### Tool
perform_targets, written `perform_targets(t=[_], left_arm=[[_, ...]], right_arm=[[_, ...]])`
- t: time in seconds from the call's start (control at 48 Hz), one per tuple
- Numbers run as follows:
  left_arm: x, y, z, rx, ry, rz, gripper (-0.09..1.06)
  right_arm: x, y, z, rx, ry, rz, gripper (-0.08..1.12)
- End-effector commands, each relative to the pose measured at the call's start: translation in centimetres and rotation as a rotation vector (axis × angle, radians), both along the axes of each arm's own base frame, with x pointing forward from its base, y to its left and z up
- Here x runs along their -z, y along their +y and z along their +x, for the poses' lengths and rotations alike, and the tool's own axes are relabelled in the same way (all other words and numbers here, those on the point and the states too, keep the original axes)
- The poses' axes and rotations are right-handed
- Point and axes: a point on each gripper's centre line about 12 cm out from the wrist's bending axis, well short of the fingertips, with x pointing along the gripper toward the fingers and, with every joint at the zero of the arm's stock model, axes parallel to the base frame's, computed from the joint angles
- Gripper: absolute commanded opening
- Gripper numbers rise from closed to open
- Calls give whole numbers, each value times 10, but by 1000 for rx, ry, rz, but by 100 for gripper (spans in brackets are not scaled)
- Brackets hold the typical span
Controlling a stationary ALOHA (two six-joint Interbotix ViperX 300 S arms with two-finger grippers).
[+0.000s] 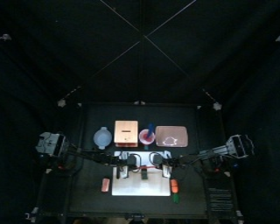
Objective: Place sushi on board then cut the sushi with the knife then place the pieces on the plate
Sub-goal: Cut the sushi into 4 pieces
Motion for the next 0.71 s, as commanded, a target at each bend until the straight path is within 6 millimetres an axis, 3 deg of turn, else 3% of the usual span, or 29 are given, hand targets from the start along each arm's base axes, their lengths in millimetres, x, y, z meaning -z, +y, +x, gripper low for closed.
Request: perform_targets(t=[0.021,0.708], left_arm=[[-15,-8,8,15,-48,-8,49],[0,-8,6,14,-9,-3,49]], right_arm=[[-15,-2,5,10,-50,9,36],[-9,-3,6,15,-32,7,36]])
